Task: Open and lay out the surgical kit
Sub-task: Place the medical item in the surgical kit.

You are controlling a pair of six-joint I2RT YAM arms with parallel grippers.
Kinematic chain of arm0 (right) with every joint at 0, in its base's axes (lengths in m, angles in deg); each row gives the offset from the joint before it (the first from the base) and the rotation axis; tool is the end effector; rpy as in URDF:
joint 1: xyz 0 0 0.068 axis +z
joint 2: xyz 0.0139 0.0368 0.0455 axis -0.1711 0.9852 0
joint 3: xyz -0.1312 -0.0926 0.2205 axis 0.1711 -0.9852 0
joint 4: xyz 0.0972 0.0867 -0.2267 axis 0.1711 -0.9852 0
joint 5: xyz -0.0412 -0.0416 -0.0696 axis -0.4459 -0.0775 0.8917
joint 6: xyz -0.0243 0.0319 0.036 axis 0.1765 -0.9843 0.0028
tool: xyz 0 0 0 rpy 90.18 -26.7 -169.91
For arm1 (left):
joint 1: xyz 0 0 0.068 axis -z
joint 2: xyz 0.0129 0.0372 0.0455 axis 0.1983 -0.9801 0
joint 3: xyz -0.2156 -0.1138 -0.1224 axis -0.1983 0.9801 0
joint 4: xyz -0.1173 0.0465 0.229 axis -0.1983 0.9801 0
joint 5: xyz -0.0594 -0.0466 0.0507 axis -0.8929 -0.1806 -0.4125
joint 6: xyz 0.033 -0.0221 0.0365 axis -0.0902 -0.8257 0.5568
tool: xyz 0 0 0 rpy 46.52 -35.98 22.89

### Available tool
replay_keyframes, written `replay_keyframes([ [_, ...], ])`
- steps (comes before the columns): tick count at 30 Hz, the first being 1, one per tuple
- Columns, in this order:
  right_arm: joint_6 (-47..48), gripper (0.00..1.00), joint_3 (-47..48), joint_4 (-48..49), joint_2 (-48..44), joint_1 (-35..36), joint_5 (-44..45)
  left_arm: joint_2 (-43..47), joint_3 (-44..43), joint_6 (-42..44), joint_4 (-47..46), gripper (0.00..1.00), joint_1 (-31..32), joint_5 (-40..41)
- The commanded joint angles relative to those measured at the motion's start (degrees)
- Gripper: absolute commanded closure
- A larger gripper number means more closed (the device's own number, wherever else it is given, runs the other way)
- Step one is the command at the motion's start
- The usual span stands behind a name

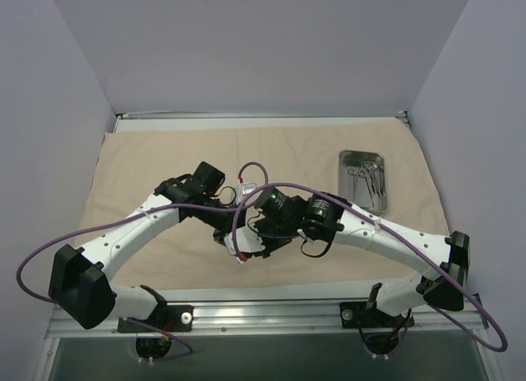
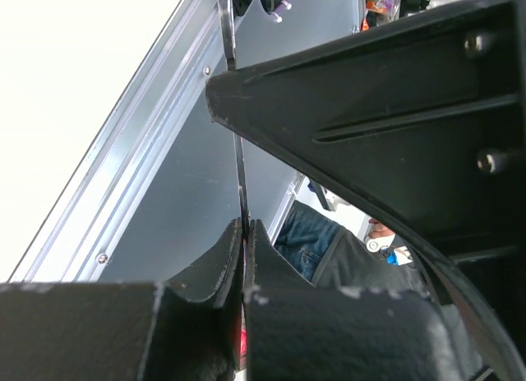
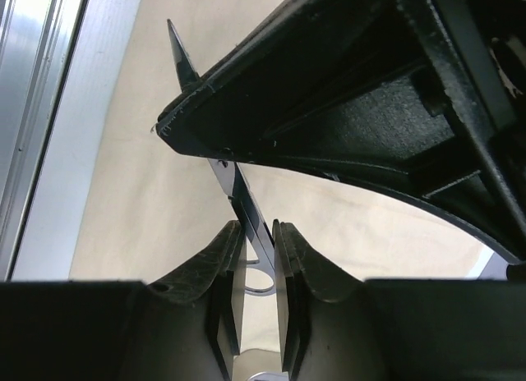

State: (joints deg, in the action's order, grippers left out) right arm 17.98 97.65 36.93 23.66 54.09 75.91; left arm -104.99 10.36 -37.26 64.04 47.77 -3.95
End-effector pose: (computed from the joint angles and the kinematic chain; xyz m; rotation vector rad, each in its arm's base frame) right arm 0.1262 0.2772 0.3446 -2.0417 1.0758 0.3618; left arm 0.1872 -0.1744 0.2836 -0.6316 -2.5505 1.5000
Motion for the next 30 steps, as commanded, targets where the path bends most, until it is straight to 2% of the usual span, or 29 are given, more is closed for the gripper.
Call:
replay_keyframes([
  [1, -0.49, 0.89, -0.79, 1.58, -0.77, 0.22, 0.73, 1.51, -1.29, 1.02, -0.7, 0.98, 0.23, -2.44],
  [4, -1.02, 0.94, -2.46, 3.07, -1.83, 0.22, 0.9, 1.25, -1.47, 0.4, -1.76, 0.98, 0.23, -2.7],
  [5, -1.11, 0.99, -2.81, 3.26, -2.0, 0.22, 0.82, 1.08, -1.55, 0.31, -2.02, 0.98, 0.23, -2.79],
  [7, -1.89, 1.0, -3.16, 3.96, -2.09, 0.22, 0.73, 0.46, -2.08, 0.66, -1.94, 0.98, 0.23, -2.79],
  [10, -3.74, 1.0, -3.69, 4.4, -2.35, 0.22, 0.82, -0.33, -4.18, 3.37, 0.86, 0.77, -0.74, -1.57],
  [11, -4.35, 1.0, -4.04, 4.66, -2.44, 0.13, 1.08, -0.42, -4.8, 4.08, 2.44, 0.66, -1.35, -0.87],
  [15, -6.99, 1.0, -5.62, 5.63, -3.14, -0.05, 0.91, 0.63, -6.3, 5.76, 3.95, 0.36, -8.01, 1.42],
  [16, -7.95, 1.0, -6.06, 6.15, -3.32, -0.31, 0.47, 1.16, -7.43, 6.72, 4.56, 0.32, -9.34, 2.56],
  [21, -13.75, 1.0, -7.65, 9.58, -4.46, -2.23, -1.64, 3.18, -8.85, 6.47, 4.21, 0.3, -15.06, 7.13],
  [22, -15.85, 1.0, -7.82, 10.98, -4.29, -3.46, -3.12, 4.49, -8.94, 6.03, 4.04, 0.3, -17.94, 10.01],
  [23, -21.7, 1.0, -8.17, 12.04, -4.03, -6.34, -3.75, 5.11, -9.11, 5.5, 4.47, 0.3, -19.62, 12.3],
  [26, -31.22, 1.0, -8.09, 15.82, -2.8, -10.06, -4.81, 6.78, -9.46, 4.1, 6.05, 0.29, -24.55, 21.35],
  [27, -37.61, 1.0, -7.74, 16.78, -2.01, -10.59, -4.29, 6.87, -9.55, 3.74, 6.06, 0.29, -25.26, 22.42],
  [29, -44.49, 1.0, -6.77, 19.33, -0.87, -11.12, -3.93, 6.96, -9.55, 3.13, 5.27, 0.31, -26.14, 24.44],
  [30, -51.66, 1.0, -5.9, 21.08, 0.53, -11.56, -3.84, 6.88, -9.55, 2.69, 3.88, 0.32, -26.32, 23.93],
])
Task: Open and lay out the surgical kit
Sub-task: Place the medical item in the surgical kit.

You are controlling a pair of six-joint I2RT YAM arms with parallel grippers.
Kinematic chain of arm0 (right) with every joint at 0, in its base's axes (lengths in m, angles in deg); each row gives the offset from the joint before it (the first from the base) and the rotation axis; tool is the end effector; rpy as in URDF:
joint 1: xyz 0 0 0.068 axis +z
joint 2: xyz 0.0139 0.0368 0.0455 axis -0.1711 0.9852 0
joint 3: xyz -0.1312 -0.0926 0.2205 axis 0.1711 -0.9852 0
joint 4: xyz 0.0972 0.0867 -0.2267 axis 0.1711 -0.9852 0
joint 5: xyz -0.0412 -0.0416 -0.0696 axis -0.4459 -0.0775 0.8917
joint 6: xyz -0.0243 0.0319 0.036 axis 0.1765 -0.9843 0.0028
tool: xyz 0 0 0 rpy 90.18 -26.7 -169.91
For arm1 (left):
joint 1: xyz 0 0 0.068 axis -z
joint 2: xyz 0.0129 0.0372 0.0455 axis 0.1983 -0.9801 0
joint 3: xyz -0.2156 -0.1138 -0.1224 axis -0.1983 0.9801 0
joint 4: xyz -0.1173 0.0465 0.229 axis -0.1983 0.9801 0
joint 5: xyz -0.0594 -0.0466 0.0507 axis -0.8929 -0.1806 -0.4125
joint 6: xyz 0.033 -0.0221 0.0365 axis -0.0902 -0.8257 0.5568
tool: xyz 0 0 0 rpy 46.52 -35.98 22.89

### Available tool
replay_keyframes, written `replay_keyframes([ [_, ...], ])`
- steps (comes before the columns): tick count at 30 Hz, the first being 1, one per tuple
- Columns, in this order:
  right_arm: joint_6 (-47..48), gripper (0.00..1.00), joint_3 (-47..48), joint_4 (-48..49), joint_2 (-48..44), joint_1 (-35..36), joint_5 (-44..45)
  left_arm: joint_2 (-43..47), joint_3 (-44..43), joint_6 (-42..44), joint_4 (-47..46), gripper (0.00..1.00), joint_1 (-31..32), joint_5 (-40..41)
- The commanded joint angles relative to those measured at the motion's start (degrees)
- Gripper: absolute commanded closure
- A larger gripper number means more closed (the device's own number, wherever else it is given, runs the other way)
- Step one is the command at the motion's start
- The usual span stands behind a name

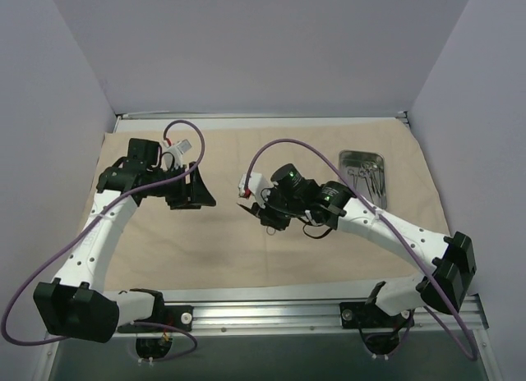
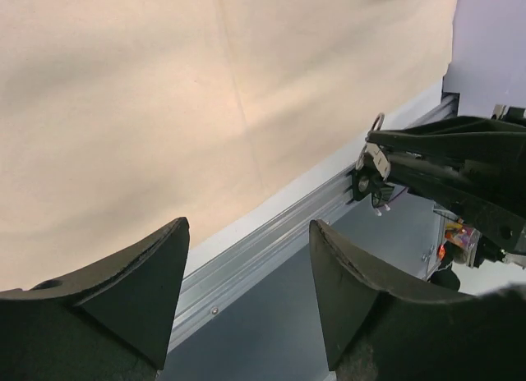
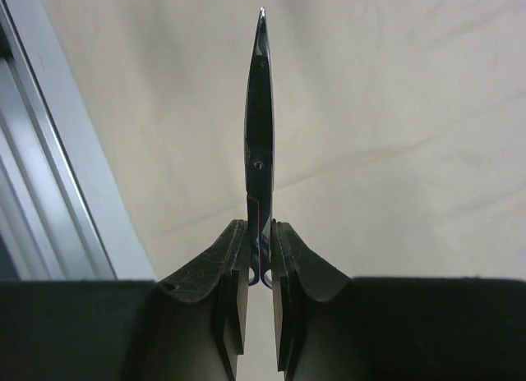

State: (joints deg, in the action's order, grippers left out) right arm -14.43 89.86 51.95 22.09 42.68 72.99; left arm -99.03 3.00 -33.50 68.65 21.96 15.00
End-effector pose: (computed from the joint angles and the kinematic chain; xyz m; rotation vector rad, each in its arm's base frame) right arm 0.1808 0.2526 0.3295 -1.4591 1.6344 0.6186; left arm 0.2306 -0.0648 0.3343 0.0880 2.5606 -1.0255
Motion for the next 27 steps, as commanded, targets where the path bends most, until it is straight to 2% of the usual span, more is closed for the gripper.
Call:
replay_keyframes([
  [1, -22.8, 1.0, 2.41, 6.61, 3.08, -0.24, -0.91, 0.82, -2.01, -1.25, -0.75, 0.32, -0.5, 4.98],
  [5, -39.76, 1.0, 8.99, 6.96, 9.84, -0.76, -1.7, 0.55, -0.87, -2.48, -6.62, 0.32, 0.02, 1.38],
  [7, -46.79, 1.0, 15.75, 5.56, 14.58, -0.85, -1.53, 0.9, 0.62, -3.71, -10.74, 0.33, 2.21, 1.46],
  [13, -53.14, 1.0, 37.97, -9.09, 27.86, -3.39, 4.45, 3.01, 5.01, -11.18, -21.04, 0.34, 6.87, 3.21],
  [17, -58.95, 1.0, 41.96, -9.91, 30.68, -7.53, 0.59, 3.54, 5.11, -11.09, -19.83, 0.35, 7.93, 7.25],
  [22, -60.54, 1.0, 42.15, -11.5, 31.65, -7.62, -1.26, 5.21, 3.88, -10.57, -16.14, 0.36, 8.02, 13.93],
  [27, -60.98, 1.0, 41.61, -10.78, 30.24, -7.62, -3.11, 3.72, 4.23, -10.82, -16.04, 0.36, 8.02, 14.3],
])
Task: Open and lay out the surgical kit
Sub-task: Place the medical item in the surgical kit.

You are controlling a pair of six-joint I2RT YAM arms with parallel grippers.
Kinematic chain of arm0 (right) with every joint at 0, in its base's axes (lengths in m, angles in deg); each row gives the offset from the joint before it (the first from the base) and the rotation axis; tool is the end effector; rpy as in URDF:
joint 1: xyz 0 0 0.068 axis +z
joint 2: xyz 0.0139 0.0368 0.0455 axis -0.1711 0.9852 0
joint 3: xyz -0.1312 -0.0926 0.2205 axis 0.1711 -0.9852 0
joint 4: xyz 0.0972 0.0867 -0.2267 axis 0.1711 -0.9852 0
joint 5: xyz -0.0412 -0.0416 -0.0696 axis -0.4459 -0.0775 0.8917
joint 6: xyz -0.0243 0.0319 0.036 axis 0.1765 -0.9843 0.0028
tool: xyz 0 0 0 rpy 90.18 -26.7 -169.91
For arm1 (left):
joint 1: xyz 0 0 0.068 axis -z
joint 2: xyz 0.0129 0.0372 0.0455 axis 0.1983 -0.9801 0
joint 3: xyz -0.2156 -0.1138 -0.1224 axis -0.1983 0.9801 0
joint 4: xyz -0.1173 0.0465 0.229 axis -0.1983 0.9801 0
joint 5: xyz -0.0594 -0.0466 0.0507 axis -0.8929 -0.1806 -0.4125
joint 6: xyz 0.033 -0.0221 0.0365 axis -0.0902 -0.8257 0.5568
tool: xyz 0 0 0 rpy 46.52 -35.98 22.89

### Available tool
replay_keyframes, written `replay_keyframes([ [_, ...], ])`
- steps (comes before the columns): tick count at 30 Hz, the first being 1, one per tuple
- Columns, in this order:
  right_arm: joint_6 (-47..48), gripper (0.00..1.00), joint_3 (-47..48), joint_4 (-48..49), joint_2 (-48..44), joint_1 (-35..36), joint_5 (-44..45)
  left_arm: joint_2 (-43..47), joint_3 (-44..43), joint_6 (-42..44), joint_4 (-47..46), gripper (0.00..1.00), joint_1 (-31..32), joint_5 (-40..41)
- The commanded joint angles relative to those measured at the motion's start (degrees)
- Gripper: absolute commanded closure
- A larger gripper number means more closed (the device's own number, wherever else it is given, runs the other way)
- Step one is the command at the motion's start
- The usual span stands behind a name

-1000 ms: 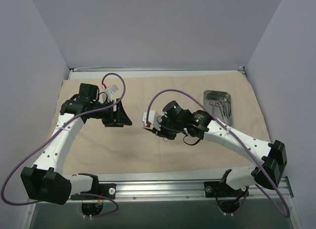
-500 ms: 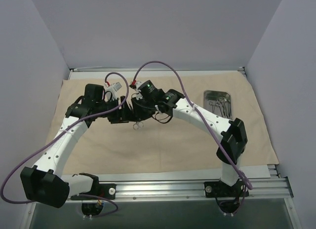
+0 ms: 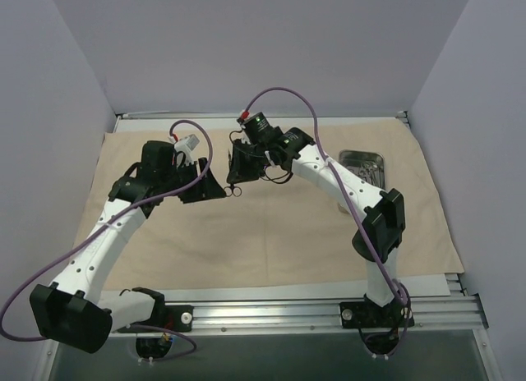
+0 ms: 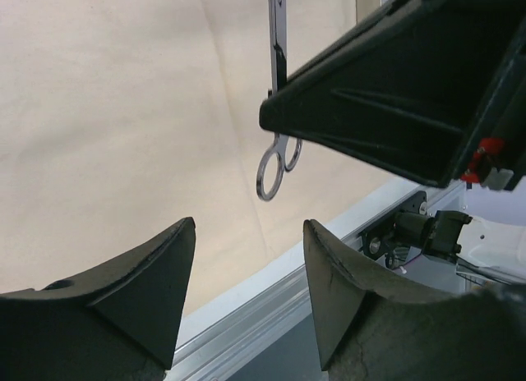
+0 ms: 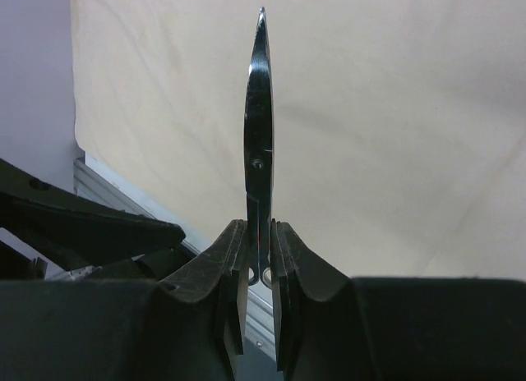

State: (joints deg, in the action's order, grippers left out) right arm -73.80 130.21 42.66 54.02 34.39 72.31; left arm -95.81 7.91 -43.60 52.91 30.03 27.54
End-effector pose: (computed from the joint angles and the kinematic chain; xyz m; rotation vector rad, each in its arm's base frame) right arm 0.3143 0.3209 0.3530 -0.3312 2.3481 1.0902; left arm 0.2304 -0.0932 0.3355 0.0279 2.4008 -0.9027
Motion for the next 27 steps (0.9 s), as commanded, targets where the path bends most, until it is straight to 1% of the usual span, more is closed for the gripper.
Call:
replay_keyframes([
  [1, -1.44, 1.0, 1.53, -1.68, -1.69, 0.58, -2.69, 0.68, -0.51, -1.17, -2.57, 0.37, -0.04, 1.31],
  [3, -1.61, 1.0, 1.62, -1.77, -1.78, 0.58, -3.31, 0.34, -0.68, -2.05, -4.69, 0.39, -0.04, 0.08],
  [5, -1.88, 1.0, 1.8, -1.59, -2.04, 0.58, -3.49, -0.72, -1.65, -1.7, -4.62, 0.42, -0.04, -0.01],
  [6, -2.05, 1.0, 1.8, -1.42, -2.13, 0.57, -3.66, -1.59, -2.09, -1.26, -4.18, 0.46, -0.04, -0.01],
  [8, -2.49, 1.0, 1.97, -1.41, -2.22, 0.57, -4.01, -1.95, -2.18, -1.43, -4.43, 0.51, -0.04, -0.53],
  [9, -2.67, 1.0, 2.06, -1.15, -2.3, 0.57, -4.27, -2.04, -2.09, -1.7, -4.87, 0.57, 0.04, -0.62],
  [12, -3.11, 1.0, 2.06, -0.71, -2.48, 0.66, -4.1, -2.57, -1.48, -1.96, -5.4, 0.65, -0.04, -1.24],
  [20, -3.37, 1.0, 2.33, -0.45, -1.6, 0.75, -4.8, -4.06, -0.78, -2.67, -7.51, 0.65, -0.04, -3.87],
  [22, -3.46, 1.0, 2.59, -0.36, -1.51, 0.75, -4.8, -5.12, -0.78, -2.67, -7.51, 0.67, -0.04, -4.23],
  [25, -3.55, 1.0, 2.94, -0.62, -1.16, 0.66, -5.33, -5.56, 0.01, -2.75, -8.39, 0.88, -0.13, -5.28],
  [26, -3.46, 1.0, 2.94, -0.45, -1.16, 0.66, -5.51, -5.73, 0.19, -2.75, -8.48, 0.98, -0.13, -5.11],
  [27, -3.46, 1.0, 2.68, -0.45, -1.16, 0.4, -5.51, -6.08, 0.19, -2.32, -7.52, 0.98, -0.13, -4.76],
])
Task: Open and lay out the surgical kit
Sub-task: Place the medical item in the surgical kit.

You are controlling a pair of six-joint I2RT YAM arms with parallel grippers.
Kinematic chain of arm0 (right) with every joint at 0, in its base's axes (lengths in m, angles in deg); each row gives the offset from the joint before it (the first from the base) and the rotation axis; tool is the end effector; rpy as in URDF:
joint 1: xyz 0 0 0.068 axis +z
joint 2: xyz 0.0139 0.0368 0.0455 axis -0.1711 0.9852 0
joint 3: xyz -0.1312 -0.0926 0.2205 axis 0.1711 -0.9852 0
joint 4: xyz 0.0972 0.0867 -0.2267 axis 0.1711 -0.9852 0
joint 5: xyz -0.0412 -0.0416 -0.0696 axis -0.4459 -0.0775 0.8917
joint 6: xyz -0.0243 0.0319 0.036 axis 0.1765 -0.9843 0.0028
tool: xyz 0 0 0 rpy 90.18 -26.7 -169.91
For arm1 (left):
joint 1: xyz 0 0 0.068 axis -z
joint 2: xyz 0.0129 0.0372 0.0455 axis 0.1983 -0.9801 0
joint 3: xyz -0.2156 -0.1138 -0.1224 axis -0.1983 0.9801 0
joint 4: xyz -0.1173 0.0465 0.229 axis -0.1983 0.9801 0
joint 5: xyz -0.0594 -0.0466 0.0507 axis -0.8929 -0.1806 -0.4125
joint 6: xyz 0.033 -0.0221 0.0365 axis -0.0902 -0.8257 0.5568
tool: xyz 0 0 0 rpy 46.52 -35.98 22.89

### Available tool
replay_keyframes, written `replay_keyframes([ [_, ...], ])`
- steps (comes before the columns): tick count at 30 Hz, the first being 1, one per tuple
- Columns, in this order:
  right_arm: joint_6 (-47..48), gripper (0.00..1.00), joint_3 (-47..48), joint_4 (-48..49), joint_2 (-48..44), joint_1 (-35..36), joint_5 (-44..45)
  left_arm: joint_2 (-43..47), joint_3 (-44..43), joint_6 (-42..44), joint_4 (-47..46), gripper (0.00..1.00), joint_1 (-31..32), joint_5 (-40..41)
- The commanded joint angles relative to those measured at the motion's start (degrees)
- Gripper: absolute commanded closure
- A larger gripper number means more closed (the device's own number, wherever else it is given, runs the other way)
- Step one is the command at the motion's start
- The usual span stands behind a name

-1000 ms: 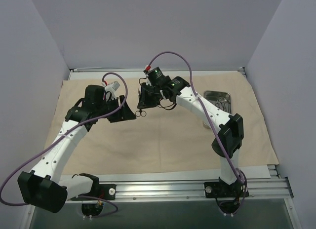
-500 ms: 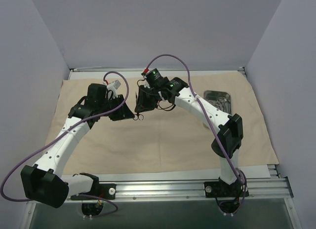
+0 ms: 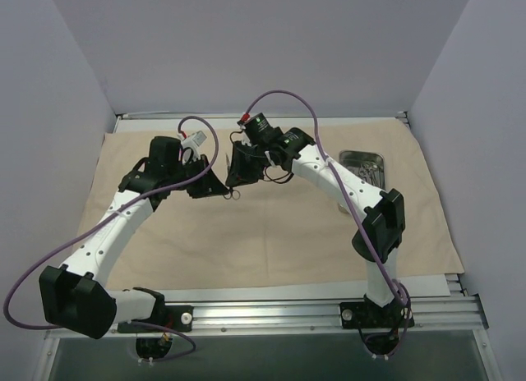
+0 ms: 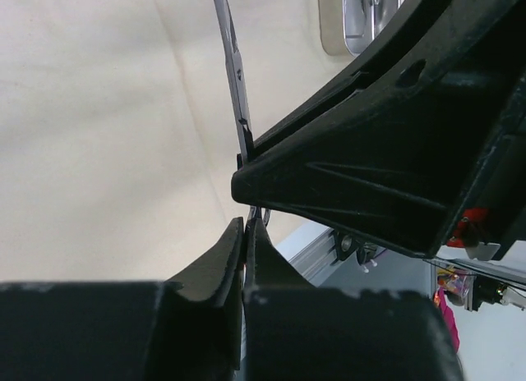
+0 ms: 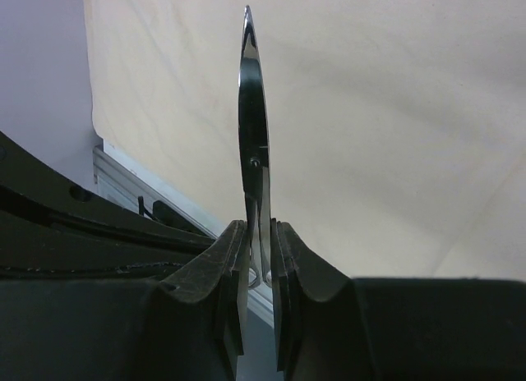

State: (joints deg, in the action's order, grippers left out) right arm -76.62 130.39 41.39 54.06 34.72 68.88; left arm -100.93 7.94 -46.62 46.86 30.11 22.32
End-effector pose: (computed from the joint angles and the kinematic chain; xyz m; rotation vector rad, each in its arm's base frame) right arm 0.3098 0.3229 0.3522 -0.3193 2.3999 1.1655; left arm 0.2536 -0.1045 0.3231 0.0230 2.4009 -1.0343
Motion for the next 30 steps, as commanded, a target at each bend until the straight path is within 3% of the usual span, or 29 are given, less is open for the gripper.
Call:
replay_keyframes([
  [1, -0.73, 0.99, 2.24, 0.91, -1.29, -0.19, -1.99, -1.14, 0.34, 0.96, -0.94, 0.98, -0.22, 0.9],
  [2, -0.73, 0.9, 1.98, 0.47, -1.38, -0.45, -1.81, -1.41, 0.43, 1.66, -0.5, 0.98, -0.39, 1.17],
  [4, -0.47, 0.53, 1.45, -0.41, -2.08, -1.68, 0.29, -1.94, 1.31, 2.54, 1.0, 0.98, -0.75, 1.96],
  [6, -0.03, 0.25, 0.83, -1.11, -2.78, -2.91, 1.78, -2.81, 2.19, 4.3, 2.14, 0.98, -1.27, 2.49],
  [8, 1.11, 0.17, -0.48, -1.11, -4.54, -4.67, 1.79, -3.52, 3.33, 5.62, 2.49, 0.98, -1.71, 2.58],
  [10, 2.86, 0.01, -0.31, -2.6, -6.2, -6.25, 4.32, -5.01, 4.3, 6.41, 2.06, 0.98, -2.15, 2.14],
  [14, 8.31, 0.0, -1.18, -8.66, -9.37, -10.54, 9.87, -8.35, 5.7, 7.03, 1.19, 0.98, -2.86, -0.14],
  [20, 12.45, 0.0, -10.31, -10.17, -16.05, -19.42, 8.91, -13.35, 6.23, 8.08, 1.7, 0.98, -3.47, -2.69],
  [30, 13.86, 0.0, -18.33, -8.5, -21.15, -24.01, 8.03, -21.36, 4.83, 10.37, -0.49, 0.98, -7.25, -7.96],
])
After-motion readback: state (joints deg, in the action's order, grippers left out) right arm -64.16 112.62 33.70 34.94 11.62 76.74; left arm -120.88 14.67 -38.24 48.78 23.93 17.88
